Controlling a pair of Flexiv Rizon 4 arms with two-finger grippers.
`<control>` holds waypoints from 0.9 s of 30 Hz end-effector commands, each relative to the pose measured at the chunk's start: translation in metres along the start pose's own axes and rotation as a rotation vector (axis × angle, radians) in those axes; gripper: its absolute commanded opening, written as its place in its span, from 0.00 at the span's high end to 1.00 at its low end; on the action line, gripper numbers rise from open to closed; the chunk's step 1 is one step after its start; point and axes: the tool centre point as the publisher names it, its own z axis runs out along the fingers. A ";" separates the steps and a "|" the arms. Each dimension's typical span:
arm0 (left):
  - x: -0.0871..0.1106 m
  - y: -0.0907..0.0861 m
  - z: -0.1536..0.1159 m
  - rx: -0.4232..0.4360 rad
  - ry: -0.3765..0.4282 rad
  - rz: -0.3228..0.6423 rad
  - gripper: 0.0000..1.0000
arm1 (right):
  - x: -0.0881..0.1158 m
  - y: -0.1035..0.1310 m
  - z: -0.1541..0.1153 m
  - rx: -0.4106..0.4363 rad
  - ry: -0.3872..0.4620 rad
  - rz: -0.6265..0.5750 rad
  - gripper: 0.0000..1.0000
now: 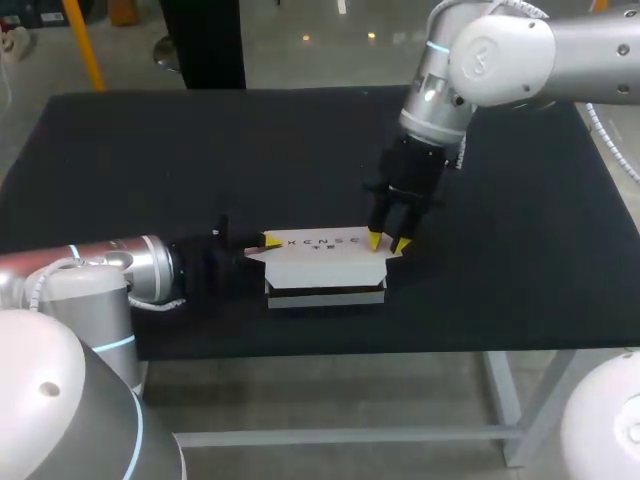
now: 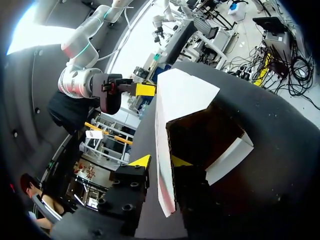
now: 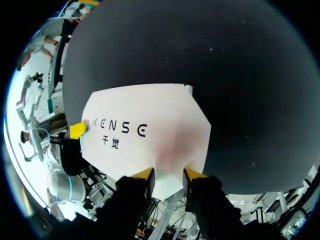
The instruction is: Assemble the packaging by folding the flat box into shape, placing the metal phone stand inside, and closing the box properly
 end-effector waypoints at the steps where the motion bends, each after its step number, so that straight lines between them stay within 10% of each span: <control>1: 0.003 -0.002 -0.007 -0.005 -0.016 0.000 0.67 | -0.001 0.000 0.001 -0.001 0.001 0.000 0.58; 19: 0.011 -0.002 -0.053 -0.082 0.011 -0.001 0.58 | -0.003 0.002 0.004 -0.007 0.004 -0.001 0.58; 27: -0.006 -0.016 -0.087 -0.246 0.183 -0.120 0.56 | -0.003 0.001 0.006 -0.018 0.003 -0.002 0.58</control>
